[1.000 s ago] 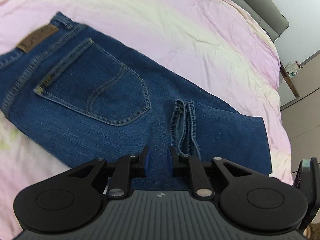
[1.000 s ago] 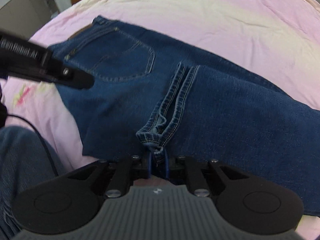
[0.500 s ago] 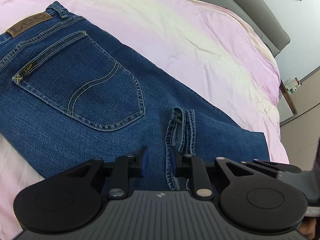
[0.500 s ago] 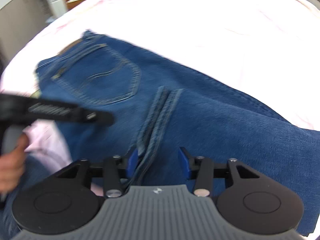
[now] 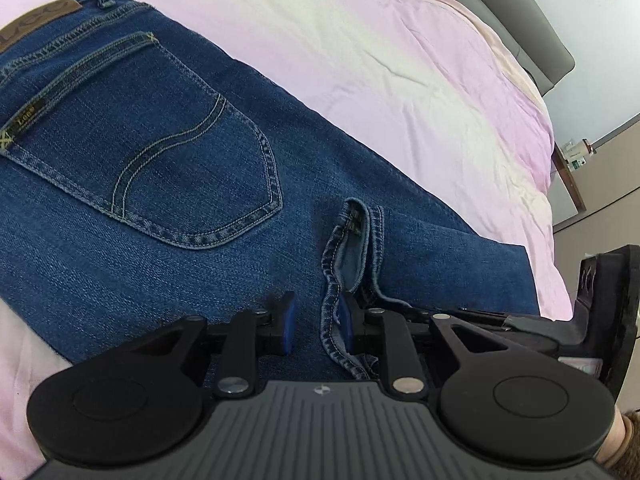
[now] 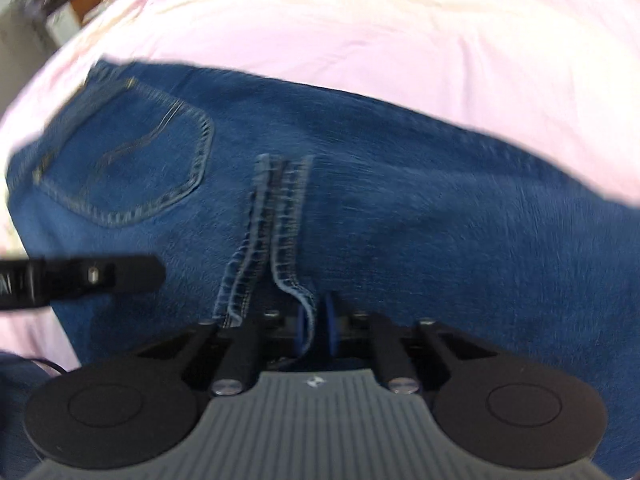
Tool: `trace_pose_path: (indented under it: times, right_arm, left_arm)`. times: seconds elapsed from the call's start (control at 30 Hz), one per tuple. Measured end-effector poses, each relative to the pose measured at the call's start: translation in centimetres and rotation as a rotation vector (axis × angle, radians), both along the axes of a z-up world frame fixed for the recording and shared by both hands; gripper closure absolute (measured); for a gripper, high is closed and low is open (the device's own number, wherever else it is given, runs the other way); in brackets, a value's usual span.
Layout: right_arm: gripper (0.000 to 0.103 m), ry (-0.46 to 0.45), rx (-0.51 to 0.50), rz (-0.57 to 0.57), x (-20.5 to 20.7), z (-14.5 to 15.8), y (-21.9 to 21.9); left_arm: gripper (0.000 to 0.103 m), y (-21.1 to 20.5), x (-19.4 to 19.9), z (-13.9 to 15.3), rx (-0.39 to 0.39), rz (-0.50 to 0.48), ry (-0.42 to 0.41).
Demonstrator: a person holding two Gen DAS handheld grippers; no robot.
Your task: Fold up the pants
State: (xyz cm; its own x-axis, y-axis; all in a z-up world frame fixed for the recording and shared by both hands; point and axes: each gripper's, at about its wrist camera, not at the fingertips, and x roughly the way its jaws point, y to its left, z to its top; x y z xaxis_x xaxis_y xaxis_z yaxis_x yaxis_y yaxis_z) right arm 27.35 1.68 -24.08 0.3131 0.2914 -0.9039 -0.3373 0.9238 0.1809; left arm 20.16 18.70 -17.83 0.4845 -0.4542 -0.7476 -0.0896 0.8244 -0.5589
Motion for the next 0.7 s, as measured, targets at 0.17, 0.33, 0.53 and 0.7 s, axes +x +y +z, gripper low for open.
trace_pose_path:
  times: [0.17, 0.33, 0.53, 0.7]
  right_arm:
    - [0.103, 0.056, 0.115, -0.087, 0.1, 0.9, -1.5]
    - [0.103, 0.013, 0.195, -0.089, -1.0, 4.2, -1.5]
    - [0.103, 0.052, 0.191, -0.054, -0.8, 3.6, 0.7]
    - [0.098, 0.029, 0.141, -0.062, -1.2, 2.4, 0.7]
  left_arm:
    - [0.079, 0.4, -0.2, -0.1, -0.047, 0.005, -0.025]
    - [0.078, 0.9, -0.5, -0.1, -0.097, 0.029, -0.053]
    - [0.073, 1.4, -0.7, -0.3, -0.111, 0.043, -0.043]
    - [0.061, 1.1, -0.2, -0.5, -0.114, 0.010, -0.036]
